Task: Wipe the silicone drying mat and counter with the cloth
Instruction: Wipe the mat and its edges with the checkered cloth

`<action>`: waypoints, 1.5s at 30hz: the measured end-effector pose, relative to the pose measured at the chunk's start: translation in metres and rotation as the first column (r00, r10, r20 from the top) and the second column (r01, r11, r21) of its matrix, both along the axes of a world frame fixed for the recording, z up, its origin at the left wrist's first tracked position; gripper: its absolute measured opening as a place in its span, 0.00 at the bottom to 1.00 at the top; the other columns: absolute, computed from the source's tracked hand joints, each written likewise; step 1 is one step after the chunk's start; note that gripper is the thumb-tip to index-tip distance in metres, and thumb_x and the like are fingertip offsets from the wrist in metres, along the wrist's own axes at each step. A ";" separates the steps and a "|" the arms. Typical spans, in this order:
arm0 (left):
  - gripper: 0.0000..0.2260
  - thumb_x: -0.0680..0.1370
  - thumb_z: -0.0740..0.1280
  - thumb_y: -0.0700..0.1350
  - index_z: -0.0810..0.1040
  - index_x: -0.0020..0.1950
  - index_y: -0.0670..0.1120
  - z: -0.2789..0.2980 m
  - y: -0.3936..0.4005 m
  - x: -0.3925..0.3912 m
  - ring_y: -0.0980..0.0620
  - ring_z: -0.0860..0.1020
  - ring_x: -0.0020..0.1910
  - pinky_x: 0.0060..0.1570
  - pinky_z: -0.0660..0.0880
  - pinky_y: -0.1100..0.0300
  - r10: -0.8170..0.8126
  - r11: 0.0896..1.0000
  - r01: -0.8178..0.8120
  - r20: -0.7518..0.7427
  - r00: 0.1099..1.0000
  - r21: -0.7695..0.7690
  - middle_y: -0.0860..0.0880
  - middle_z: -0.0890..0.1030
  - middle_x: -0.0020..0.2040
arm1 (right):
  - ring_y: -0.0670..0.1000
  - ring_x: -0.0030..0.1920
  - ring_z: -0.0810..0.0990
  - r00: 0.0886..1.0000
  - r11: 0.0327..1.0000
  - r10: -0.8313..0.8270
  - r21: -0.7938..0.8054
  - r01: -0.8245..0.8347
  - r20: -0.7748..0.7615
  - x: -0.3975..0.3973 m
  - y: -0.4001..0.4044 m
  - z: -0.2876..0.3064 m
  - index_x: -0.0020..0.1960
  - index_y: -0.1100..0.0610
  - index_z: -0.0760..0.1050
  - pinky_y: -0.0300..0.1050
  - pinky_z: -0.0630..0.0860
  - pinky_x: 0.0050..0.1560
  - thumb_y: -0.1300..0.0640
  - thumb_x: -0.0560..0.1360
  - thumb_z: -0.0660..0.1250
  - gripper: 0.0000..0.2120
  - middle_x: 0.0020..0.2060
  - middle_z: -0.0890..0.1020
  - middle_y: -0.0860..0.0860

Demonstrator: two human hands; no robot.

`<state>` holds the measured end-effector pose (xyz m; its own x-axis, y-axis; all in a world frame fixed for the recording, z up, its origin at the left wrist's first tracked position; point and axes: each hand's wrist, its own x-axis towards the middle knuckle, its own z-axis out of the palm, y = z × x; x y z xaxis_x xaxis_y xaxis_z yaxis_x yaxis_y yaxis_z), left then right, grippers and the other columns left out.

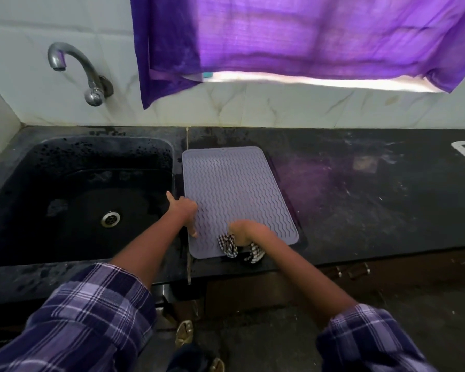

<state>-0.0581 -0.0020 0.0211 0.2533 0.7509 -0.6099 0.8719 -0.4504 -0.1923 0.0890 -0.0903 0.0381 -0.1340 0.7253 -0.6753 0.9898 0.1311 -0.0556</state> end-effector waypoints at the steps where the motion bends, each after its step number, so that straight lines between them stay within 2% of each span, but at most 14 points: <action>1: 0.37 0.68 0.73 0.62 0.69 0.68 0.42 0.000 0.002 -0.001 0.42 0.65 0.72 0.70 0.46 0.28 0.002 1.000 -0.002 0.028 1.000 -0.001 0.43 0.71 0.69 | 0.60 0.51 0.78 1.000 0.999 -0.015 -0.044 0.014 -0.024 0.006 0.004 0.006 0.52 0.69 0.75 0.47 0.77 0.46 0.69 0.76 0.56 0.10 0.50 0.78 0.64; 3: 0.30 0.71 0.72 0.58 0.72 0.65 0.42 0.001 0.010 -0.004 0.43 0.68 0.69 0.71 0.48 0.30 0.021 0.999 -0.024 0.117 0.993 0.024 0.43 0.74 0.66 | 0.55 0.32 0.69 0.991 0.996 -0.089 -0.024 0.087 -0.102 0.018 0.018 0.020 0.33 0.63 0.69 0.41 0.64 0.30 0.72 0.74 0.56 0.13 0.32 0.71 0.59; 5: 0.22 0.74 0.70 0.54 0.75 0.62 0.42 0.003 0.018 -0.008 0.44 0.70 0.67 0.72 0.51 0.33 0.035 0.998 -0.046 0.198 0.980 0.048 0.43 0.76 0.64 | 0.51 0.28 0.61 0.956 0.975 -0.193 0.069 0.213 -0.219 0.027 0.034 0.035 0.27 0.60 0.61 0.39 0.56 0.28 0.73 0.73 0.55 0.18 0.28 0.64 0.54; 8: 0.15 0.77 0.67 0.48 0.77 0.60 0.42 0.005 0.030 -0.009 0.44 0.70 0.66 0.71 0.54 0.36 0.024 0.994 -0.051 0.253 0.967 0.100 0.43 0.77 0.62 | 0.52 0.37 0.69 0.893 0.893 -0.293 0.236 0.383 -0.342 0.029 0.061 0.039 0.33 0.63 0.66 0.40 0.59 0.30 0.72 0.72 0.56 0.10 0.35 0.69 0.58; 11: 0.14 0.78 0.64 0.45 0.76 0.62 0.41 0.005 0.044 -0.008 0.44 0.69 0.67 0.72 0.55 0.37 0.009 0.991 -0.044 0.259 0.966 0.130 0.42 0.76 0.63 | 0.58 0.46 0.80 0.844 0.820 -0.360 0.296 0.490 -0.398 0.019 0.082 0.026 0.36 0.65 0.70 0.44 0.69 0.39 0.70 0.72 0.58 0.07 0.39 0.75 0.63; 14: 0.15 0.79 0.63 0.44 0.75 0.65 0.42 0.004 0.063 -0.008 0.43 0.67 0.68 0.72 0.54 0.36 -0.011 0.989 -0.027 0.251 0.968 0.147 0.42 0.75 0.64 | 0.61 0.53 0.81 0.829 0.772 -0.370 0.358 0.526 -0.420 0.014 0.105 0.013 0.46 0.68 0.75 0.49 0.76 0.47 0.68 0.74 0.59 0.07 0.48 0.82 0.64; 17: 0.15 0.79 0.64 0.45 0.75 0.65 0.42 0.002 0.087 -0.010 0.44 0.67 0.69 0.72 0.53 0.35 0.006 0.987 -0.047 0.264 0.965 0.152 0.44 0.75 0.64 | 0.61 0.56 0.81 0.878 0.759 -0.300 0.464 0.456 -0.373 0.014 0.137 0.019 0.63 0.56 0.78 0.48 0.77 0.49 0.68 0.74 0.58 0.21 0.56 0.82 0.61; 19: 0.16 0.78 0.65 0.46 0.74 0.65 0.42 -0.001 0.106 -0.010 0.44 0.65 0.70 0.72 0.51 0.34 0.026 0.987 -0.069 0.279 0.960 0.148 0.45 0.74 0.65 | 0.59 0.57 0.81 0.931 0.763 -0.208 0.545 0.347 -0.301 0.016 0.163 0.026 0.66 0.49 0.75 0.48 0.78 0.49 0.69 0.74 0.59 0.25 0.59 0.82 0.58; 23: 0.21 0.78 0.65 0.49 0.70 0.69 0.42 -0.009 0.146 -0.003 0.43 0.62 0.73 0.73 0.51 0.33 0.022 0.986 -0.071 0.307 0.951 0.150 0.43 0.70 0.70 | 0.58 0.60 0.80 0.986 0.727 -0.102 0.666 0.166 -0.134 0.021 0.221 0.034 0.64 0.52 0.75 0.51 0.77 0.56 0.67 0.71 0.65 0.24 0.61 0.81 0.55; 26: 0.33 0.76 0.68 0.54 0.60 0.76 0.45 -0.017 0.174 0.007 0.45 0.53 0.78 0.73 0.45 0.34 0.005 0.993 -0.043 0.338 0.941 0.107 0.46 0.59 0.78 | 0.59 0.62 0.78 0.994 0.811 -0.082 0.575 0.109 -0.073 0.022 0.252 0.015 0.67 0.52 0.73 0.51 0.76 0.59 0.66 0.73 0.65 0.24 0.63 0.78 0.56; 30: 0.45 0.72 0.71 0.58 0.51 0.79 0.44 -0.026 0.193 0.024 0.43 0.48 0.79 0.74 0.42 0.35 -0.101 0.993 0.088 0.168 0.981 0.082 0.46 0.52 0.79 | 0.59 0.66 0.72 0.999 0.890 -0.045 0.453 0.044 -0.008 0.014 0.264 -0.029 0.68 0.55 0.71 0.51 0.71 0.64 0.63 0.76 0.60 0.21 0.65 0.75 0.57; 32: 0.41 0.72 0.72 0.57 0.56 0.77 0.43 -0.025 0.198 0.031 0.43 0.55 0.77 0.75 0.44 0.39 -0.117 0.989 0.103 0.141 0.983 0.103 0.44 0.59 0.77 | 0.60 0.67 0.70 0.999 0.885 -0.038 0.463 0.043 -0.020 0.012 0.268 -0.036 0.67 0.58 0.70 0.53 0.69 0.65 0.63 0.78 0.56 0.18 0.65 0.74 0.59; 37: 0.18 0.79 0.65 0.44 0.72 0.69 0.42 -0.022 0.205 0.041 0.45 0.66 0.71 0.77 0.45 0.44 -0.145 0.976 0.111 0.176 0.974 0.190 0.44 0.73 0.68 | 0.59 0.65 0.75 0.990 0.857 -0.104 0.497 0.140 -0.099 0.015 0.280 -0.045 0.66 0.59 0.73 0.50 0.70 0.66 0.64 0.78 0.57 0.18 0.64 0.77 0.60; 45: 0.24 0.71 0.74 0.55 0.77 0.64 0.48 -0.012 0.204 0.044 0.43 0.60 0.76 0.73 0.39 0.34 -0.061 0.993 0.052 0.092 0.994 0.102 0.48 0.74 0.68 | 0.54 0.64 0.76 0.943 0.874 -0.160 0.401 0.273 -0.293 0.021 0.226 -0.050 0.64 0.56 0.76 0.44 0.68 0.67 0.65 0.76 0.60 0.19 0.64 0.79 0.55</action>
